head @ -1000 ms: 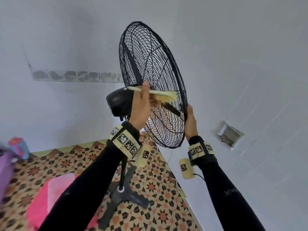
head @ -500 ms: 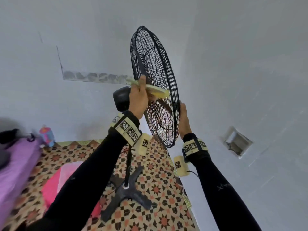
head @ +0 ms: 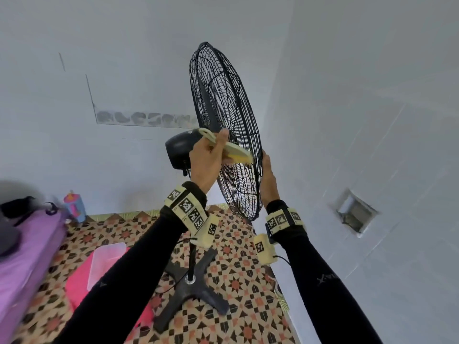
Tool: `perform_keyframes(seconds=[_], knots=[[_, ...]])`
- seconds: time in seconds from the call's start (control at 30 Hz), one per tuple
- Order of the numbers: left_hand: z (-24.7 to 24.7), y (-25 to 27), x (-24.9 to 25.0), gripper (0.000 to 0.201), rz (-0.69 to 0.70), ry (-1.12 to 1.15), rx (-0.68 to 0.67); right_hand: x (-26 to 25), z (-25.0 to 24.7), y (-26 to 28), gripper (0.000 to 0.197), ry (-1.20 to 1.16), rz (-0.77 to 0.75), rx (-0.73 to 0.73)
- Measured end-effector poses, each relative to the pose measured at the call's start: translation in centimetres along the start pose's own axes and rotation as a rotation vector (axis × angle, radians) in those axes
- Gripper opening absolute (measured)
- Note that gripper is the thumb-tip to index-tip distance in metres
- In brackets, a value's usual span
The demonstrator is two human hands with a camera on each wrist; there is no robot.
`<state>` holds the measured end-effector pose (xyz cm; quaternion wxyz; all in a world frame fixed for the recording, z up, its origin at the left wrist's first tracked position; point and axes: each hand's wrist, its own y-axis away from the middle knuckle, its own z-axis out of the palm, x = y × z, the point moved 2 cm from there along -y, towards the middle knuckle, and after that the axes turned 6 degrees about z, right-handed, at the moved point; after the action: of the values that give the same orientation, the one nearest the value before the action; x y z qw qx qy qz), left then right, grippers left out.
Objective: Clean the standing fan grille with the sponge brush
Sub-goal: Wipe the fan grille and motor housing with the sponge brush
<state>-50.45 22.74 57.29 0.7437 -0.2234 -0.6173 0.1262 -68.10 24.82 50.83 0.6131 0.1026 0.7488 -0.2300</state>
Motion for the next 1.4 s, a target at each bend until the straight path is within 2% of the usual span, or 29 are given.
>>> perform_keyframes(seconds=[0.1, 0.13, 0.27, 0.37, 0.47, 0.57, 0.63, 0.73, 0.8, 0.83, 0.9, 1.03, 1.13, 1.2, 1.27, 1.33, 1.4], knots=[[-0.2, 2.5, -1.8, 0.033, -0.091, -0.117, -0.16, 0.3, 0.1, 0.1, 0.063, 0.012, -0.021, -0.004], [-0.3, 2.4, -1.4, 0.031, -0.077, -0.108, -0.149, 0.3, 0.0, 0.0, 0.064, 0.012, -0.018, -0.001], [-1.7, -2.6, 2.9, 0.035, 0.09, -0.099, 0.076, 0.4, 0.0, 0.0, 0.064, 0.006, 0.011, 0.004], [-1.7, -4.1, 3.9, 0.037, 0.11, -0.062, 0.11, 0.1, 0.4, 0.3, 0.071, 0.03, -0.011, 0.018], [0.2, -0.4, 0.3, 0.042, 0.07, -0.193, 0.016, -0.3, 0.3, 0.6, 0.06, 0.033, -0.002, 0.05], [2.2, 4.5, -3.9, 0.048, -0.109, -0.26, -0.087, -0.7, 0.1, 1.1, 0.059, -0.012, 0.037, 0.015], [2.3, 5.0, -4.5, 0.049, -0.158, -0.197, -0.038, -0.6, -0.3, 1.0, 0.063, -0.06, 0.049, -0.003], [1.3, 1.8, -1.2, 0.039, -0.072, -0.008, 0.075, 0.6, -0.8, 0.8, 0.073, -0.059, 0.068, -0.041], [0.8, -0.4, 2.0, 0.036, -0.014, 0.124, 0.088, 1.7, -0.7, 0.5, 0.073, -0.067, 0.065, -0.073], [0.8, -0.8, 2.9, 0.035, -0.01, 0.151, 0.069, 2.1, -0.6, 0.4, 0.074, -0.059, 0.065, -0.072], [0.4, -0.5, 2.8, 0.032, 0.001, 0.054, -0.022, 2.2, -0.5, 0.4, 0.078, -0.031, 0.075, -0.049], [-0.1, 2.7, 0.1, 0.028, 0.001, -0.033, -0.237, 0.2, -0.5, 2.0, 0.079, -0.016, 0.059, -0.005], [1.2, 4.8, -2.5, 0.025, -0.065, -0.137, -0.34, 0.2, -0.4, 2.0, 0.082, -0.049, 0.096, 0.013], [1.8, 5.6, -4.2, 0.031, -0.152, -0.206, -0.371, 0.4, -0.5, 1.9, 0.084, -0.048, 0.11, -0.002], [1.8, 5.2, -4.4, 0.038, -0.186, -0.179, -0.335, 0.2, -0.8, 2.2, 0.075, -0.037, 0.103, -0.01], [1.4, 3.7, -2.7, 0.037, -0.132, -0.123, -0.241, 0.5, -1.1, 2.1, 0.065, -0.011, 0.106, -0.018], [0.7, 1.3, 0.1, 0.032, -0.05, -0.074, -0.143, 0.5, -1.0, 1.9, 0.065, 0.024, 0.101, -0.008]])
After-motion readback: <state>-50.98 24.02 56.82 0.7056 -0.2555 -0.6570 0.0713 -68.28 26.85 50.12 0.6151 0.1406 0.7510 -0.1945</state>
